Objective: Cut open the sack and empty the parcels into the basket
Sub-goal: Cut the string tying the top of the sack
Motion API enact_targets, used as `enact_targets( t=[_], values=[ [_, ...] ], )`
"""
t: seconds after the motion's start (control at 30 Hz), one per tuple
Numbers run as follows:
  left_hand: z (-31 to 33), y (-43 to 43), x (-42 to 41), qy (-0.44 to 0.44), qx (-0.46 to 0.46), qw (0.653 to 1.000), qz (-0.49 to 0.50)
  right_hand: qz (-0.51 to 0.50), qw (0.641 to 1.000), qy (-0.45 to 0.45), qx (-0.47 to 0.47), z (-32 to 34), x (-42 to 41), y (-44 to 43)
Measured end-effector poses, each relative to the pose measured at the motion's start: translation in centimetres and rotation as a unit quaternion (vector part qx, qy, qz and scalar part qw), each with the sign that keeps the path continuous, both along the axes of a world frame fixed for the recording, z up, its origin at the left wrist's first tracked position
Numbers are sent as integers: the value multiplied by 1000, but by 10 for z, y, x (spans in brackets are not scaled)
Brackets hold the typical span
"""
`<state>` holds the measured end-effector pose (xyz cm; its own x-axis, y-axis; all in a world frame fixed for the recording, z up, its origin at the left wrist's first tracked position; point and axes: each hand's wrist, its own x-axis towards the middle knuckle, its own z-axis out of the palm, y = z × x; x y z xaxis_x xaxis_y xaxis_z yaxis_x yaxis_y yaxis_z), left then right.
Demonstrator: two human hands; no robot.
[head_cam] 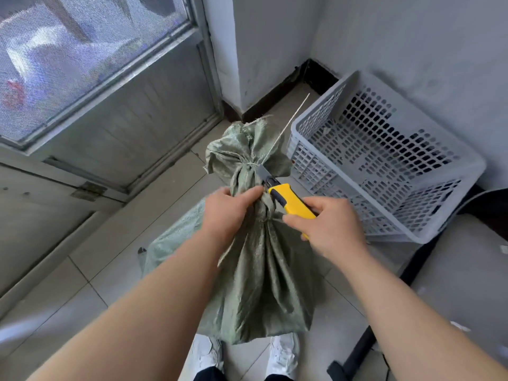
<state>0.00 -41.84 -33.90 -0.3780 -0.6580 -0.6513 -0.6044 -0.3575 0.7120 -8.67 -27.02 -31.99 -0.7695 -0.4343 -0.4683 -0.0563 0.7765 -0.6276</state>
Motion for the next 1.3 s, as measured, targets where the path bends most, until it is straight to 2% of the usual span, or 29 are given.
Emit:
enact_targets(
  t=[0.13,0.37,0.53,0.67,0.77,0.9,1.1,1.3],
  values=[
    [13,-7,-2,-10,-56,998,-30,-16,999,21,-20,17,-13,9],
    [32,-7,-17,72,-69,987,-123,-12,999,28,-28,31,-22,9],
    [35,-5,-24,62,-208,960,-179,-13,999,30,0,33,-25,8],
    [25,-6,-26,49,-221,952,-205,-22,1000,6,-13,30,-24,19],
    [18,-12,-28,36,-206,957,-201,-15,1000,-2,-23,30,-21,29],
    [12,-15,-31,32,-169,975,-140,40,999,24,-13,35,-19,30],
    [8,-8,-36,16,-199,971,-131,79,993,64,55,46,-25,19],
    [9,-2,-38,26,-209,971,-112,69,993,67,62,46,-26,22]
  ],
)
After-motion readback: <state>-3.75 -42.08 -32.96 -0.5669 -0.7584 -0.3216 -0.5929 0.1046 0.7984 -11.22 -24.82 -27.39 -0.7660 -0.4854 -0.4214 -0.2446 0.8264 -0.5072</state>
